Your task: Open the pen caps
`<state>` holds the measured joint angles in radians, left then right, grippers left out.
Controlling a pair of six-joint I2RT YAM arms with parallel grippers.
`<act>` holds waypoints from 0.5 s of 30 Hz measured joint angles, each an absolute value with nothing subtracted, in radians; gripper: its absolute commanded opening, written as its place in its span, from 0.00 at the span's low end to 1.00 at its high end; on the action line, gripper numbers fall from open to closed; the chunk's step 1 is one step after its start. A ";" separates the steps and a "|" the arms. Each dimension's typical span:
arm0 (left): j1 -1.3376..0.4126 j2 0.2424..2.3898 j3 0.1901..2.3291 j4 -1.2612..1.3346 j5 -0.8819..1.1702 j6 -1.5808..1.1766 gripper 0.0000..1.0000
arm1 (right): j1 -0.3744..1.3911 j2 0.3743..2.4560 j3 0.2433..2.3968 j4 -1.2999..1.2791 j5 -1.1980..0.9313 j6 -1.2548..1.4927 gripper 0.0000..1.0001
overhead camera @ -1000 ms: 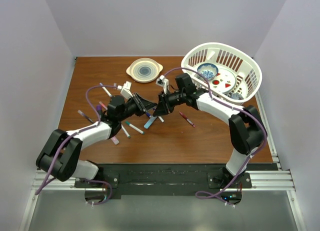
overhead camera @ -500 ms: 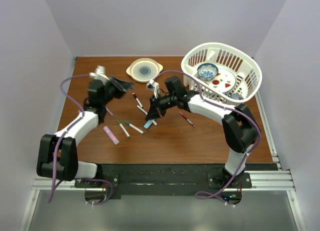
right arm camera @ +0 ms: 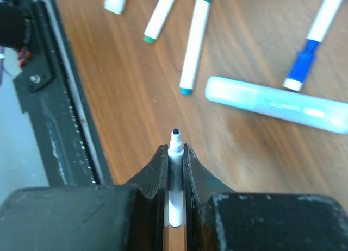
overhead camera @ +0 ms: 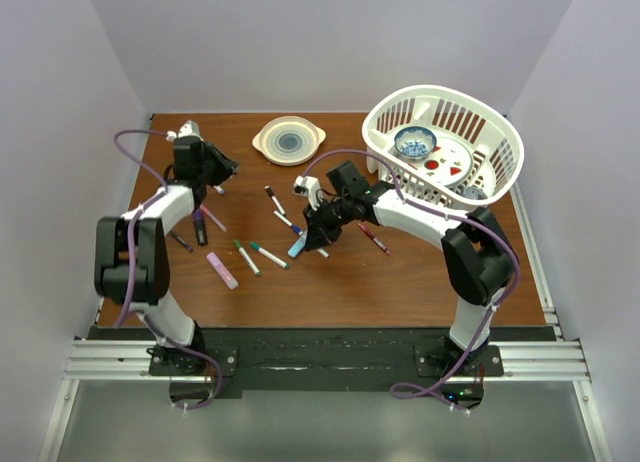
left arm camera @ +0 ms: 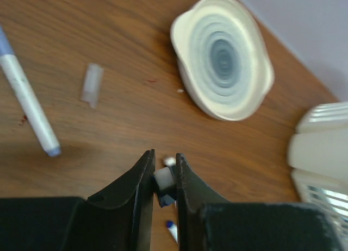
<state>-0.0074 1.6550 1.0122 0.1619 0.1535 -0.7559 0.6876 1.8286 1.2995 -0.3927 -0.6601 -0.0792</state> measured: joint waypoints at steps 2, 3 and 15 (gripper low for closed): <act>-0.007 1.754 1.100 0.086 0.116 -0.691 0.00 | 0.676 1.826 1.304 -0.403 -0.645 -0.092 0.00; -0.007 1.793 1.135 0.064 0.102 -0.672 0.00 | 0.671 1.826 1.305 -0.405 -0.643 -0.096 0.00; -0.007 2.086 1.495 -0.204 -0.086 -0.445 0.04 | 0.635 1.824 1.309 -0.406 -0.637 -0.113 0.00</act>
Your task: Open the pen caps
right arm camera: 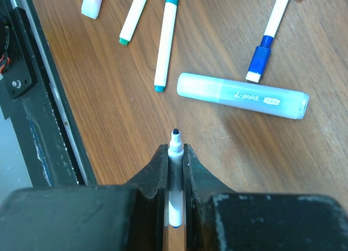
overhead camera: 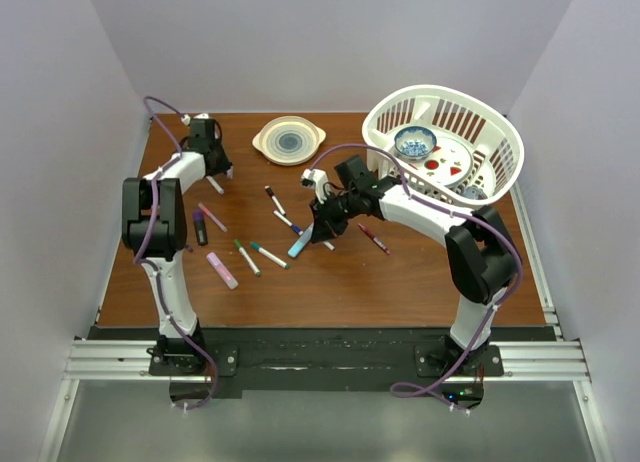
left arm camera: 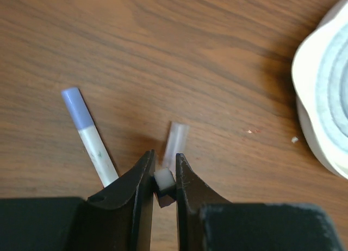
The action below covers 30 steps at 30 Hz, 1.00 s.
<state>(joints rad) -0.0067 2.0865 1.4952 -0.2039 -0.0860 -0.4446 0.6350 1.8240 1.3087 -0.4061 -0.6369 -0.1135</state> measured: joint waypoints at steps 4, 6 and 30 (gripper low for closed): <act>-0.007 2.131 1.557 -0.245 -0.115 -0.410 0.12 | 0.626 1.824 1.309 -0.406 -0.637 -0.113 0.00; -0.007 2.149 1.583 -0.273 -0.123 -0.398 0.14 | 0.620 1.824 1.309 -0.407 -0.637 -0.113 0.00; -0.007 2.193 1.635 -0.340 -0.135 -0.373 0.38 | 0.554 1.811 1.314 -0.408 -0.645 -0.113 0.00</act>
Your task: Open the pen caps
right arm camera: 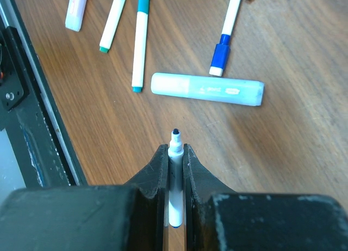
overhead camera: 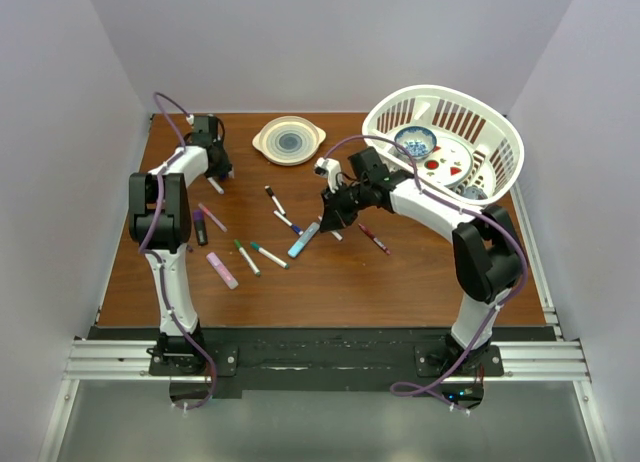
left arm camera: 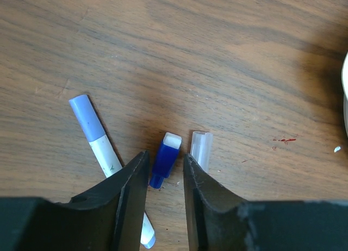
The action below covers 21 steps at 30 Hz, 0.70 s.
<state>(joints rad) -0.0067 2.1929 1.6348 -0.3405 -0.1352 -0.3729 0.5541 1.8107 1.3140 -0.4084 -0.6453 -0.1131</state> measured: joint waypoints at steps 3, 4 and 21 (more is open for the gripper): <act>-0.007 2.189 1.636 -0.343 -0.135 -0.373 0.46 | 0.547 1.807 1.314 -0.409 -0.644 -0.115 0.00; -0.007 2.185 1.636 -0.347 -0.135 -0.372 0.49 | 0.545 1.807 1.314 -0.410 -0.641 -0.119 0.00; 0.049 1.446 1.108 -0.163 0.050 -0.389 0.93 | 0.542 1.807 1.326 -0.558 -0.224 -0.290 0.06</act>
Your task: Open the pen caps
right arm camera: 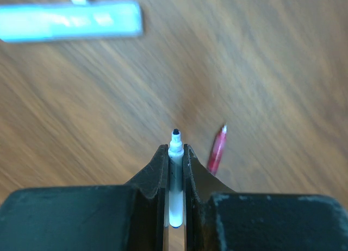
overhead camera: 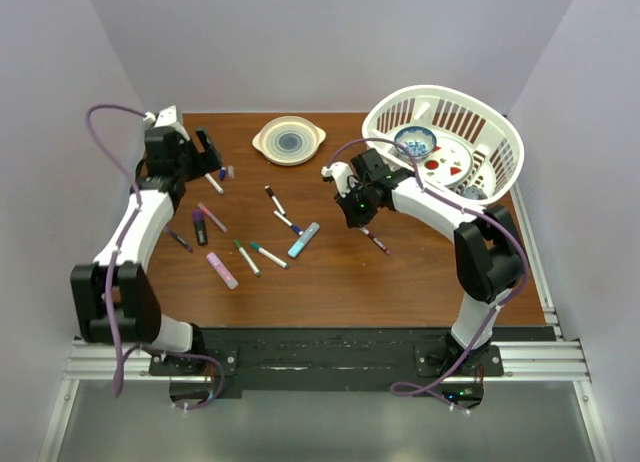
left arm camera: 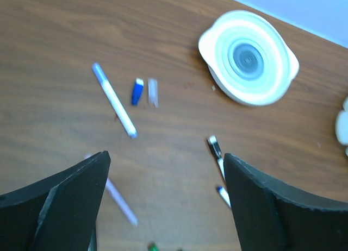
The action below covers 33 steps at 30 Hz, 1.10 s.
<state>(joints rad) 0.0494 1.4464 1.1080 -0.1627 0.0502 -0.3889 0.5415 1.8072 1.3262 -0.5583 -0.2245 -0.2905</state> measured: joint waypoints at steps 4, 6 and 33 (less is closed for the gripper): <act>0.053 1.291 0.968 -0.152 0.080 -0.389 0.97 | 0.541 1.808 1.274 -0.589 -0.171 -0.305 0.10; 0.057 1.225 0.908 -0.153 0.083 -0.382 0.98 | 0.541 1.808 1.257 -0.604 -0.147 -0.310 0.11; 0.060 1.111 0.783 -0.158 0.107 -0.382 0.98 | 0.541 1.783 1.154 -0.611 -0.062 -0.335 0.28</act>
<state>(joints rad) 0.0605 1.1110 0.7830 -0.1577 0.1074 -0.3820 0.5407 1.7828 1.1538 -0.6113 -0.0624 -0.3351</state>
